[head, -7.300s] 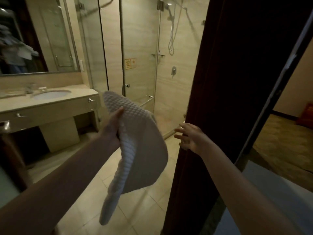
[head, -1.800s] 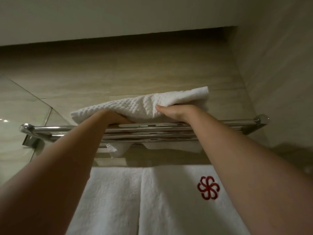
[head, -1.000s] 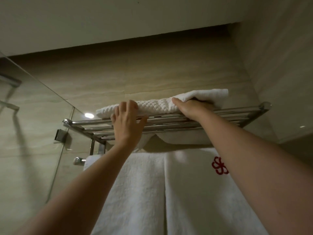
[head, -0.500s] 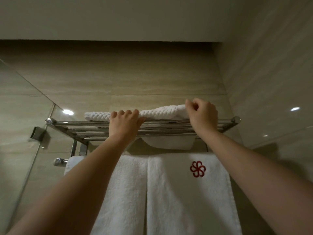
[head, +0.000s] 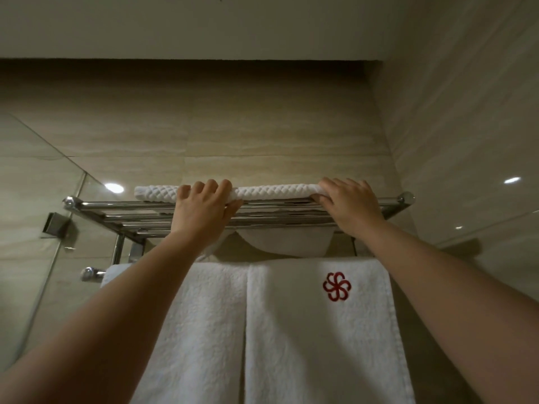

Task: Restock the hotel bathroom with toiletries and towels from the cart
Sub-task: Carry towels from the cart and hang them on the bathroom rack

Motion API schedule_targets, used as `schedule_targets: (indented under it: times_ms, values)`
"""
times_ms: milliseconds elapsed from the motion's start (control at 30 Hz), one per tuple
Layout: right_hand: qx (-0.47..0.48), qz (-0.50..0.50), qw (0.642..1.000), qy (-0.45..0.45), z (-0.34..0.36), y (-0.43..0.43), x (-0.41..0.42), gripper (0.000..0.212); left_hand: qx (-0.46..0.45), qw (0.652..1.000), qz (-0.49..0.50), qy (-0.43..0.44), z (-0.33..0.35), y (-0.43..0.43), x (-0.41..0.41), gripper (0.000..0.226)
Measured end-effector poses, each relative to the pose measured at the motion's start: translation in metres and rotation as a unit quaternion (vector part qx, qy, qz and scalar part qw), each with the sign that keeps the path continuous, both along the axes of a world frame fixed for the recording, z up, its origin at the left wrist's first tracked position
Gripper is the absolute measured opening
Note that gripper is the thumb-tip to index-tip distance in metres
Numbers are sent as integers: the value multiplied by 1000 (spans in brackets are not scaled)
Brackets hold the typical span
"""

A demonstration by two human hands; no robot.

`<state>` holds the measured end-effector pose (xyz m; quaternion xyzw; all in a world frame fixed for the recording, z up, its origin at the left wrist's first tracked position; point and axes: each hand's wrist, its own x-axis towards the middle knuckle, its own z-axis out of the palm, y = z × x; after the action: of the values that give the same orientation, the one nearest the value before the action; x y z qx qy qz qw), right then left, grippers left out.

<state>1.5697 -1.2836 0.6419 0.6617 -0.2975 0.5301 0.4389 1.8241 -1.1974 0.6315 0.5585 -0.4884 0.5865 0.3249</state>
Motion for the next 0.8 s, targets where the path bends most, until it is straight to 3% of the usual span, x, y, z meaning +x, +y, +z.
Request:
schedule_targets:
  times_ms: [167, 267, 333, 433, 500, 600, 667, 800]
  values:
    - [8, -15, 1000, 10, 3, -8, -12, 38, 21, 999, 23, 31, 12, -3, -27, 71]
    - [5, 10, 1000, -7, -8, -10, -14, 38, 36, 997, -28, -60, 14, -13, -55, 60]
    - [-53, 71, 996, -5, -26, -12, -13, 40, 41, 994, -44, -87, 15, -19, -66, 55]
    - [-109, 117, 981, 106, -47, -21, -18, 32, 8, 995, -40, -91, 20, -27, -68, 51]
    - [31, 110, 978, 174, -50, -26, -13, 33, -9, 994, -34, -104, 20, -30, -66, 49]
    - [310, 106, 937, 123, -39, -36, 8, 37, -35, 993, -44, -107, 19, -31, -65, 47]
    - [378, 121, 911, 113, -30, -45, 27, 41, -38, 993, -52, -103, 18, -30, -65, 46]
    - [405, 163, 891, 122, -18, -68, 50, 48, -40, 994, -58, -86, 15, -31, -63, 45]
